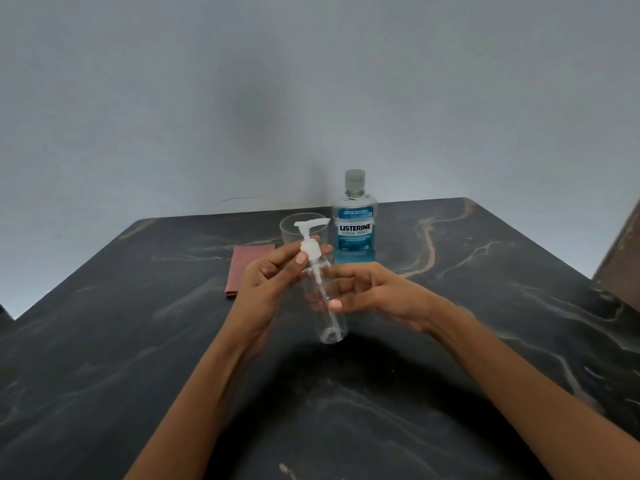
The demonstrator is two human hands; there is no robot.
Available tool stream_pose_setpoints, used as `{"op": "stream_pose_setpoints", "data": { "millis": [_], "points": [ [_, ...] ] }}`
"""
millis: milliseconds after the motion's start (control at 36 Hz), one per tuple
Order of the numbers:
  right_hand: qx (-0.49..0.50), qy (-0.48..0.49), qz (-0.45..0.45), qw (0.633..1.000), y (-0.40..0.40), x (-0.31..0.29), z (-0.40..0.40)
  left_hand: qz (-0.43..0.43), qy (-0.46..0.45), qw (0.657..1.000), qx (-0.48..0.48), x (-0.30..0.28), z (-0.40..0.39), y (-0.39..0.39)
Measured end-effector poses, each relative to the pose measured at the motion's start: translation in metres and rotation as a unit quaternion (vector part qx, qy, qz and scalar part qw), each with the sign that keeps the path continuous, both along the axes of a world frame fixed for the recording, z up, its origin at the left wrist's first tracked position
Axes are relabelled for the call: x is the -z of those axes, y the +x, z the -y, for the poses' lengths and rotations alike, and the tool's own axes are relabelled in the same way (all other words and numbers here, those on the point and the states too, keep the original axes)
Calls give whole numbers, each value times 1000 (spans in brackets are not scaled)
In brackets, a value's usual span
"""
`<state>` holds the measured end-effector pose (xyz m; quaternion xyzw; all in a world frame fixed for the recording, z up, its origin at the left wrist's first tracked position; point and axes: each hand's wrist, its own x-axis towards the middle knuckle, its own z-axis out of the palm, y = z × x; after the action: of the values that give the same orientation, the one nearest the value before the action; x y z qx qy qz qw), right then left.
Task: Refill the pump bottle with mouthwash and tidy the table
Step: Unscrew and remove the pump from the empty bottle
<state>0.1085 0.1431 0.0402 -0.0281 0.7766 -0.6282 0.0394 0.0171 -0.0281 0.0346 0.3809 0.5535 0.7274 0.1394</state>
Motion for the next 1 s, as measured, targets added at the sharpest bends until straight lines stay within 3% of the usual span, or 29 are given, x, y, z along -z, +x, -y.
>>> {"op": "stream_pose_setpoints", "data": {
  "millis": [222, 444, 583, 833, 944, 1000],
  "points": [
    [15, -19, -38, 999, 4, 3, 7, 11, 20, 998, -52, -1, -4, 2],
    [96, 11, -86, 992, 5, 10, 12, 10, 27, 994, -107, 0, -2, 4],
    [78, 0, -60, 995, 7, 9, 12, 69, -4, 997, -36, -7, 1, 0],
    [101, 11, -38, 994, 9, 8, 12, 18, -18, 994, -105, -4, 1, 3],
    [104, -4, -25, 994, 8, 7, 11, 43, -49, 998, -17, -8, 2, 1],
    [95, -20, -20, 995, 8, 5, 9, 30, -44, 998, -20, -7, 1, 0]
  ]
}}
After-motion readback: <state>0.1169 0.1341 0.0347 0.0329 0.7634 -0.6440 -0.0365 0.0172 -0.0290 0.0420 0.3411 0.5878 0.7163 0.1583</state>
